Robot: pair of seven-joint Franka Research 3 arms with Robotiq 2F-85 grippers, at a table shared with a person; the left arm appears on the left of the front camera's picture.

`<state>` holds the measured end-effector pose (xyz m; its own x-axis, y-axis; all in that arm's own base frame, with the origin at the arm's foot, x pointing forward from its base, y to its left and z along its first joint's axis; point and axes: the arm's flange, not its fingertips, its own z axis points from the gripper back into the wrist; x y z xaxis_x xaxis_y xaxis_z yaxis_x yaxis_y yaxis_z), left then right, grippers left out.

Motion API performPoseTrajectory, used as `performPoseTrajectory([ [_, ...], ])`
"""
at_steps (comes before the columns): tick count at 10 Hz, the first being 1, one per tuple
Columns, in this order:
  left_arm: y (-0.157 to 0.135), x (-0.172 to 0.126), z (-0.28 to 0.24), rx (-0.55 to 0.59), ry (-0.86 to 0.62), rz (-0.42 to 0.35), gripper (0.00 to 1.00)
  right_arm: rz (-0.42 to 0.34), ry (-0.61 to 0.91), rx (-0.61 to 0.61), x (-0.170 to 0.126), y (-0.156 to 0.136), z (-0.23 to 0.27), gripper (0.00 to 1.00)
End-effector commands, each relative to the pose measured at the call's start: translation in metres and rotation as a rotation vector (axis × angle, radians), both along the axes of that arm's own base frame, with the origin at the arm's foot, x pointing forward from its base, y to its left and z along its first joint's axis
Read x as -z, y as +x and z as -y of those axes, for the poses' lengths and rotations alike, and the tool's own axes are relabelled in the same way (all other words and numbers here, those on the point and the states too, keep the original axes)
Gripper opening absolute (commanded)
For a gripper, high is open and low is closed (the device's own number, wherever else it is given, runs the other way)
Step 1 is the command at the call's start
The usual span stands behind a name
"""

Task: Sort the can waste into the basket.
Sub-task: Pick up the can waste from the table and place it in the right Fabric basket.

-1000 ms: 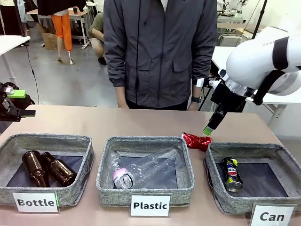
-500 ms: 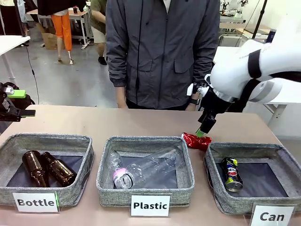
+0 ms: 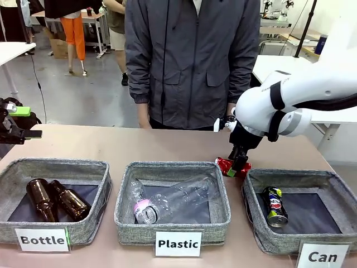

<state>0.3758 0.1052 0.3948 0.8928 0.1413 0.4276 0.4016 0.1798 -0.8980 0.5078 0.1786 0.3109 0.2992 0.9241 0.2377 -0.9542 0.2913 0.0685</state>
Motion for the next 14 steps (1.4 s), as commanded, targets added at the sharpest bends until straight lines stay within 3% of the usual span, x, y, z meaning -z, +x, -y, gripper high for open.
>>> performPoseTrajectory([
  [1,-0.0002,-0.0029,0.0021,-0.009,-0.006,0.010,1.00,-0.015,-0.034,-0.009,0.0025,0.0079,-0.0026,1.00],
  [7,-0.0002,-0.0029,0.0021,-0.009,-0.006,0.010,1.00,-0.022,-0.049,-0.023,0.0096,0.0062,-0.0065,1.00],
  [8,-0.0002,-0.0029,0.0021,-0.009,-0.006,0.010,1.00,-0.017,-0.038,-0.041,0.0093,0.0067,-0.0071,0.90],
  [9,-0.0002,-0.0029,0.0021,-0.009,-0.006,0.010,1.00,-0.020,-0.035,-0.029,0.0083,0.0049,-0.0075,0.40],
  [10,-0.0002,-0.0029,0.0021,-0.009,-0.006,0.010,1.00,-0.021,-0.035,-0.027,0.0075,0.0049,-0.0081,0.30],
  [11,-0.0002,-0.0029,0.0021,-0.009,-0.006,0.010,1.00,-0.022,-0.037,-0.025,0.0076,0.0051,-0.0080,0.00],
  [14,-0.0002,-0.0029,0.0021,-0.009,-0.006,0.010,1.00,-0.023,-0.032,-0.027,0.0072,0.0048,-0.0081,0.03],
])
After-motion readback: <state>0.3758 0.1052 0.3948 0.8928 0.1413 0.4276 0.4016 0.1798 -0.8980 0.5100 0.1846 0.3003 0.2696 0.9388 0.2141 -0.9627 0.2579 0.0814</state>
